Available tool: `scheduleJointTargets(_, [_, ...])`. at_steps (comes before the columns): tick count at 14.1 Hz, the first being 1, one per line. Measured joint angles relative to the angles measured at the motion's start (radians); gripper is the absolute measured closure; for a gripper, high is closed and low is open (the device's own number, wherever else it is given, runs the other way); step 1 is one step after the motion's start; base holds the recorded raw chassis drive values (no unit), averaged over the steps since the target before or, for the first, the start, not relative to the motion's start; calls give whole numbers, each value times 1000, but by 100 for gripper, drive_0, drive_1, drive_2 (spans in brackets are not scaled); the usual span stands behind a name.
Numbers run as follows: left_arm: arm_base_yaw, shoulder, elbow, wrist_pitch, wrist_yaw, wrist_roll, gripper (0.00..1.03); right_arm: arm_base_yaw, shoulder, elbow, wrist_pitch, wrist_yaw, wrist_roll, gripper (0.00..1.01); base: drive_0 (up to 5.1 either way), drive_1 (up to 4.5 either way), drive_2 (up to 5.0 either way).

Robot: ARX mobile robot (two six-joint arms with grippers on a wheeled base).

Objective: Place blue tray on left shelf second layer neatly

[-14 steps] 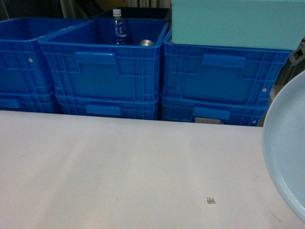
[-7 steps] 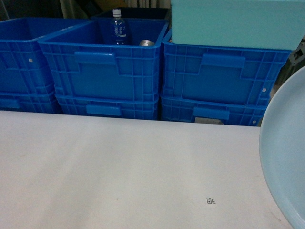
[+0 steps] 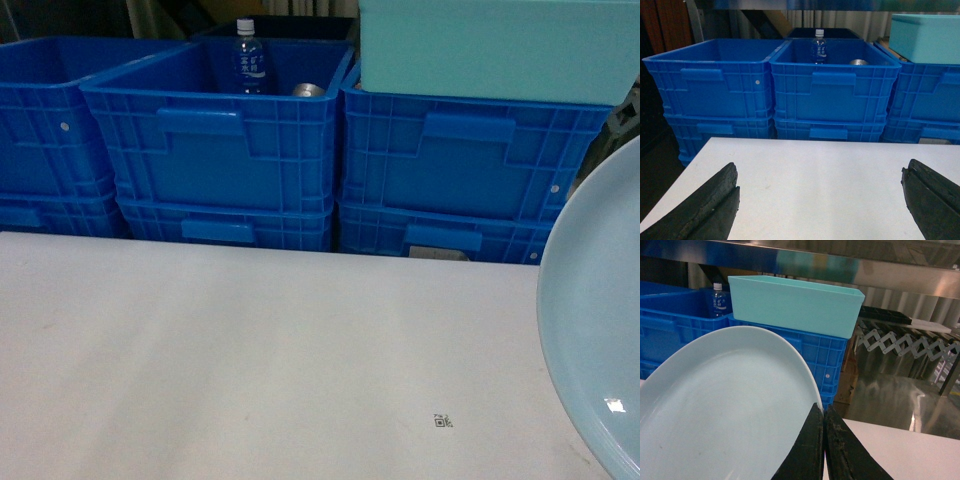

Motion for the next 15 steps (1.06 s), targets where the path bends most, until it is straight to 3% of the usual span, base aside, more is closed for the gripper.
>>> scheduleJointTargets(8, [0,0,0,0,0,0,5,0,0,0,0,0,-1,99,0,0,0])
scheduleJointTargets(15, [1,0,0,0,-1,0,5,0,1,0,0,0,-2,99,-154,-154,-154])
